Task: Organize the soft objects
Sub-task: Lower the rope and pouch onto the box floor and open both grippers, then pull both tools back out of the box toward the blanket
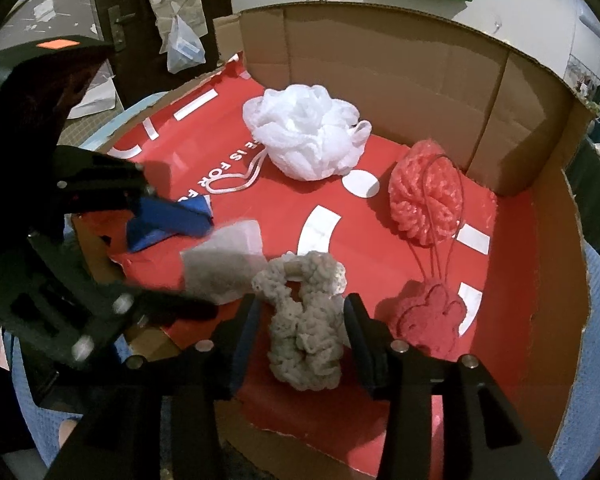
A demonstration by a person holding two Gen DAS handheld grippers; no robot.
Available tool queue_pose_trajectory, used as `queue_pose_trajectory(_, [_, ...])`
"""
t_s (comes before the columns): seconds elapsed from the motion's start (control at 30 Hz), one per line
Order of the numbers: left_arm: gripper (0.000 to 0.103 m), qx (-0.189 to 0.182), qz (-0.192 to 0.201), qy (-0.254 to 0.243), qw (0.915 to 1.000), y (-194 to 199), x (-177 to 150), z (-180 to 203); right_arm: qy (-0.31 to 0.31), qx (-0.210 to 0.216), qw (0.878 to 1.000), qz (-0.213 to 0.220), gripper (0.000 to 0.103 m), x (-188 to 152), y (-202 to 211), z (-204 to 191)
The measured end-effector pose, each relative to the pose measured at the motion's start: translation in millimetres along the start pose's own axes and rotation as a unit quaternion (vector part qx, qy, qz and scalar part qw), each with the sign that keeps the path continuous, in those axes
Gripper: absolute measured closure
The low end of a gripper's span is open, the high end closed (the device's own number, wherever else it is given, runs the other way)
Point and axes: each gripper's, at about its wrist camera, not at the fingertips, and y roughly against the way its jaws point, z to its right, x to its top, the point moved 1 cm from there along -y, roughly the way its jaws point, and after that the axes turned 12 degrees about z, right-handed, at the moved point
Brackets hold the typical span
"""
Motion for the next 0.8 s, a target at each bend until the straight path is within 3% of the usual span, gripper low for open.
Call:
queue_pose_trajectory(0.13, [0.040,0.004,0.006,-0.007,0.9999,7.3,3.2,3.5,-0.002,-0.005,1.000,0.005,0.055,1.5,5.9,1.3])
queue_pose_trajectory(0.37, [0.037,0.017,0.032,-0.012,0.9993,32.7,5.8,12.8,-0.010,-0.014,0.999,0.032,0.041,6.1,35.7,1.3])
queue_pose_trajectory(0.7, [0.026,0.044,0.122,-0.011,0.9915,96.1,2.5,41.0,-0.025,-0.046,0.994,0.099,0.015,8.2,105.3,-12.4])
queue_pose_trajectory(0.8, [0.017,0.052,0.155,-0.003,0.9865,118.6,0.4,51.0,-0.031,-0.061,0.990,0.121,0.008,3.7,128.8,-20.7])
